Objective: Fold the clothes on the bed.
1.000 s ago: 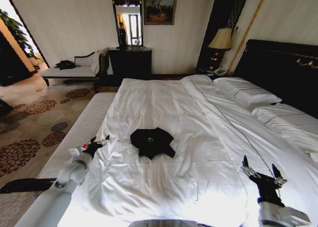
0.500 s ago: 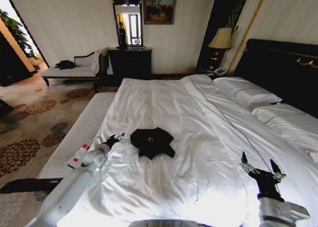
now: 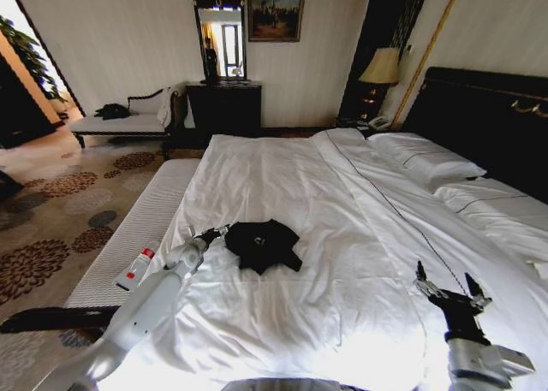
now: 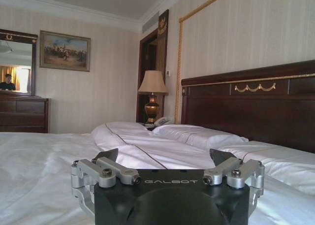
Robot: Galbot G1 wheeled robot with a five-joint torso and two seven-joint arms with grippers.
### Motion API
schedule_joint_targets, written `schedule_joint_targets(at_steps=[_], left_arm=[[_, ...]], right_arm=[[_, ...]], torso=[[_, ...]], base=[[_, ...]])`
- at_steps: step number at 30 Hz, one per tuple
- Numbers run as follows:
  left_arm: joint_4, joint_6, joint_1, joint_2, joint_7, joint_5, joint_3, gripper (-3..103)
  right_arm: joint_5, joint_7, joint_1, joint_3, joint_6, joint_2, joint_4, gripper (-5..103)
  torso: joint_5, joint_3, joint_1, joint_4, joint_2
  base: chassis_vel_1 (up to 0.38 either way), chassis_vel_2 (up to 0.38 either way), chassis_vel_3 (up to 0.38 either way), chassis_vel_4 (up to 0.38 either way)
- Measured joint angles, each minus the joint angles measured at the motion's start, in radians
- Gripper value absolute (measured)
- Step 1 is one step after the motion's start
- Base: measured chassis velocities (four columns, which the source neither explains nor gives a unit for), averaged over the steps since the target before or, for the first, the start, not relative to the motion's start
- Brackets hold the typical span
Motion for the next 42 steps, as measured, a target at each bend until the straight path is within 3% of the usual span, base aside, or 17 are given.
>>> schedule_joint_targets(at_steps=[5, 13, 21, 23, 27, 33, 36, 42], left_arm=[[0.035, 0.015, -0.008, -0.034, -0.038, -0.009, 0.003, 83], [0.073, 0.023, -0.028, -0.043, -0.030, -0.004, 0.025, 76], [0.090, 0.025, -0.030, -0.065, -0.007, 0.018, 0.030, 46], [0.090, 0.025, -0.030, -0.066, -0.007, 0.018, 0.030, 46], [0.089, 0.025, -0.026, -0.066, -0.003, 0.025, 0.029, 30], [0.089, 0.025, -0.023, -0.064, 0.001, 0.026, 0.025, 20], [0.088, 0.024, -0.016, -0.063, 0.001, 0.032, 0.025, 8], [0.075, 0.021, 0.002, -0.057, 0.018, 0.055, 0.020, 1]], right_arm=[[0.012, 0.000, -0.006, 0.007, 0.004, 0.000, -0.013, 100], [0.023, 0.000, -0.004, 0.012, 0.008, -0.002, -0.024, 100], [0.029, 0.001, 0.002, 0.013, 0.008, -0.003, -0.034, 100], [0.029, 0.001, 0.003, 0.013, 0.008, -0.003, -0.035, 100], [0.029, 0.002, 0.003, 0.012, 0.009, -0.001, -0.037, 100], [0.035, 0.005, 0.005, 0.011, 0.009, -0.001, -0.038, 100], [0.039, 0.011, 0.009, 0.010, 0.006, -0.003, -0.043, 100], [0.088, 0.026, 0.015, 0.004, -0.031, -0.018, -0.025, 100]], torso=[[-0.0003, 0.000, 0.000, 0.0001, 0.000], [-0.0002, 0.000, 0.000, 0.0000, 0.000], [-0.0002, 0.000, 0.000, 0.0000, 0.000], [-0.0002, 0.000, 0.000, 0.0000, 0.000], [-0.0003, 0.000, 0.000, 0.0000, 0.000], [-0.0003, 0.000, 0.000, 0.0000, 0.000], [-0.0003, 0.000, 0.000, 0.0000, 0.000], [-0.0003, 0.000, 0.000, -0.0001, 0.000]], base=[[0.000, 0.000, 0.000, 0.000], [0.000, 0.000, 0.000, 0.000], [0.000, 0.000, 0.000, 0.000], [0.000, 0.000, 0.000, 0.000], [0.000, 0.000, 0.000, 0.000], [0.000, 0.000, 0.000, 0.000], [0.000, 0.000, 0.000, 0.000], [0.000, 0.000, 0.000, 0.000]])
